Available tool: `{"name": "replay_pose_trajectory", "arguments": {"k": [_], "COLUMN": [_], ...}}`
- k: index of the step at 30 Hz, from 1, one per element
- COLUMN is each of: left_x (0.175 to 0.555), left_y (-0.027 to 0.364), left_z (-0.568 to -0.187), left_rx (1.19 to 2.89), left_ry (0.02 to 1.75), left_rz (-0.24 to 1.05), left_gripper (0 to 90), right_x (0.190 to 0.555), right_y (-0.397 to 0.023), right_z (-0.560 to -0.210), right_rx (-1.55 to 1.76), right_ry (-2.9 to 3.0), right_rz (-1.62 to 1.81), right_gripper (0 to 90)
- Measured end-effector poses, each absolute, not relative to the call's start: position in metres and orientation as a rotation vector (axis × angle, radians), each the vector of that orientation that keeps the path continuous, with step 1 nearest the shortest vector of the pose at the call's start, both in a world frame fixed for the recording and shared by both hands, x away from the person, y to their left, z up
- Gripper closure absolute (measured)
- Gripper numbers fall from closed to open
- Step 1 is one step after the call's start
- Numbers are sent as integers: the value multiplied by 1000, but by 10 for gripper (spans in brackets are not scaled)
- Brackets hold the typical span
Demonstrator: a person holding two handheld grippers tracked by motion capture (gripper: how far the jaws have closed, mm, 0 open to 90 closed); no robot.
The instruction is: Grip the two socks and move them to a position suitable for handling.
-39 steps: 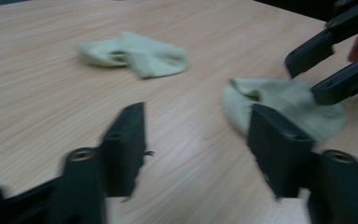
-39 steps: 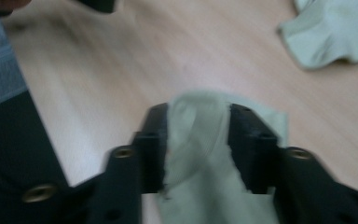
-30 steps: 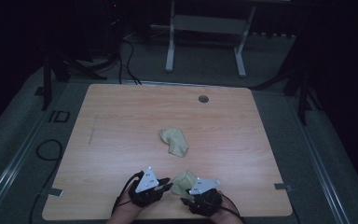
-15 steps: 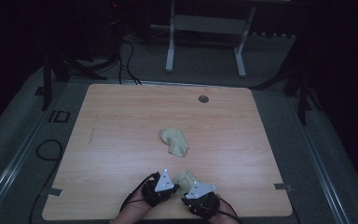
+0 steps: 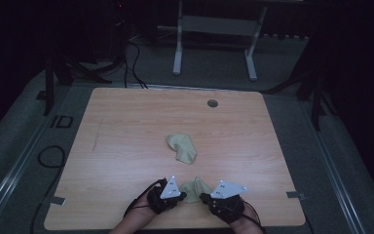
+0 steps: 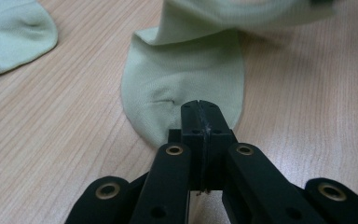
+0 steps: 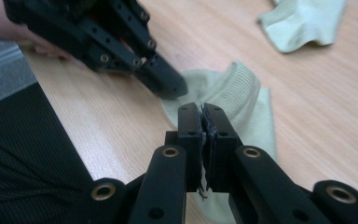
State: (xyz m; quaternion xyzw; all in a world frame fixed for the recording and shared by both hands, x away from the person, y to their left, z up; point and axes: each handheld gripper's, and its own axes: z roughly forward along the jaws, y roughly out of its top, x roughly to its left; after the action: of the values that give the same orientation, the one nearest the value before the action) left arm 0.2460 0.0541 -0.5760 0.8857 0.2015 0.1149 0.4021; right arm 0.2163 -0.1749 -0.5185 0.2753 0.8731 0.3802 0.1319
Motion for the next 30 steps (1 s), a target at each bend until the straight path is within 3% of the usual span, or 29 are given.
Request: {"name": "replay_pose_trajectory", "arguments": {"k": [10,30], "left_x": [250,264], "left_y": [53,48], "left_z": [-575,-573], "left_rx": [2251,2256], "left_ry": [494,515], "left_rz": [276,274], "left_gripper": [894,894], "right_x": [224,228], "right_y": [-213,-276], "right_z": [-505,-529], "right_rx": [938,1224], "right_ry": [2415,2313], "right_rz": [1133,1082], "right_gripper": [866,864]}}
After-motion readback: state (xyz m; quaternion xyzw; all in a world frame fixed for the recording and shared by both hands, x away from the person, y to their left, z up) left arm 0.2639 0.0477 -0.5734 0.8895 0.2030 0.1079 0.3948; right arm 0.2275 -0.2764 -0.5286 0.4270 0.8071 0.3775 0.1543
